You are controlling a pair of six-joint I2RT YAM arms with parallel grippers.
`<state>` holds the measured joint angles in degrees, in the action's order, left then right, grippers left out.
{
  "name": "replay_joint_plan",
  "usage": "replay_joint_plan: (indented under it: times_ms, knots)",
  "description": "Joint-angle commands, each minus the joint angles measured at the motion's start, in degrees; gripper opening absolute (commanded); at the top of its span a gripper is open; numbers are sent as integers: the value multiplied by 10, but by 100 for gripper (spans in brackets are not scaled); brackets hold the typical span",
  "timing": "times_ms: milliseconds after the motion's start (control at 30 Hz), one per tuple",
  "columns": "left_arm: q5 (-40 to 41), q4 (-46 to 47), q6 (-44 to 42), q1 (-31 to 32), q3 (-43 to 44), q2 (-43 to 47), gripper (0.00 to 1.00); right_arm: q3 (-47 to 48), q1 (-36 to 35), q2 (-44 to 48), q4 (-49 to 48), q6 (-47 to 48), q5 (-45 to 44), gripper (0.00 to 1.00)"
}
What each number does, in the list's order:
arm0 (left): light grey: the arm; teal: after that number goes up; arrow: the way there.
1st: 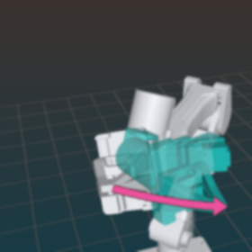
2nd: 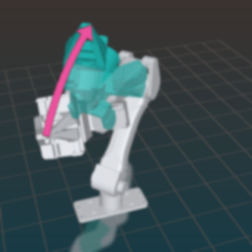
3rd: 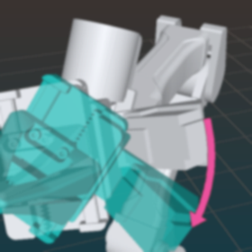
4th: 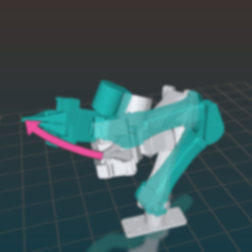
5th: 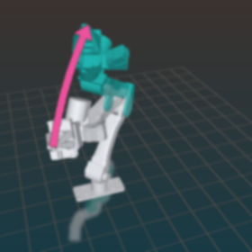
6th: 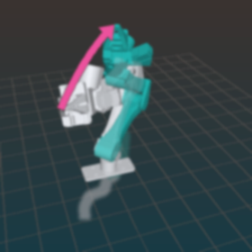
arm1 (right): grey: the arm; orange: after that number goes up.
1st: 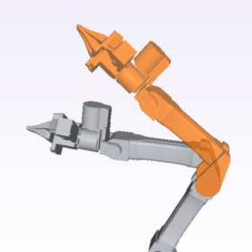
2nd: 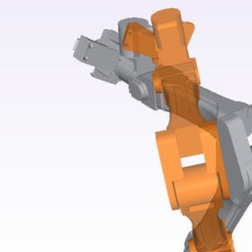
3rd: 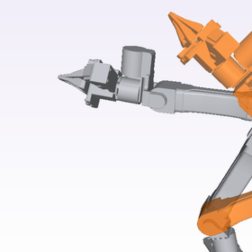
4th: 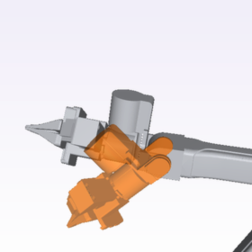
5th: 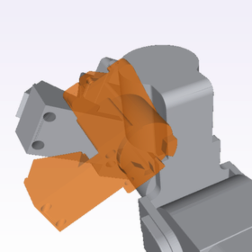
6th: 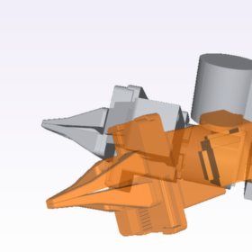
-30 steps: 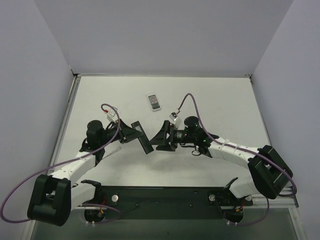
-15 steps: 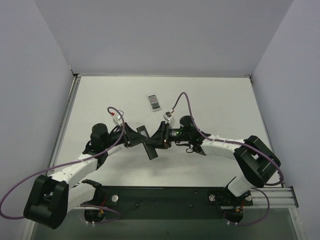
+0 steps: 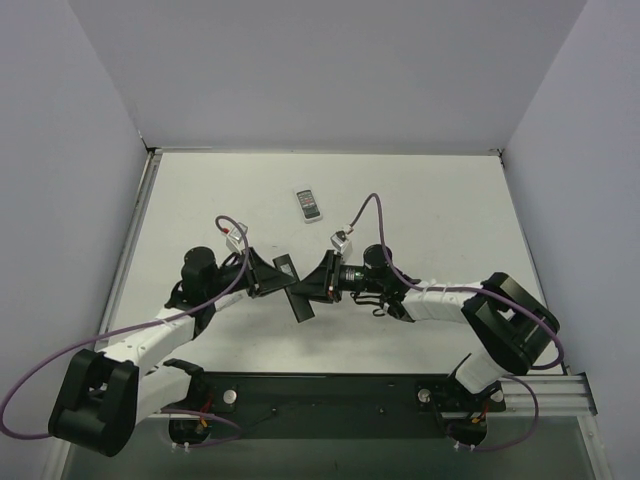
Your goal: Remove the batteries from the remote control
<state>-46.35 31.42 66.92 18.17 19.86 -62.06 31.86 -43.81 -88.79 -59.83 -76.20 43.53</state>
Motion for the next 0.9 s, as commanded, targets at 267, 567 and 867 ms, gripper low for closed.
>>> replay_joint_plan:
  times_ms: [267,567,867]
  knots:
    - [75,-2,-64,-45,65,-34,0,-65,-14,-16,-44,-29,61,10]
    - [104,-25,-103,-53,82,-65,0,-100,-15,-13,-45,-25,64,9]
    - [107,-28,-118,-63,69,-72,0,-101,-21,-16,-49,-18,72,12]
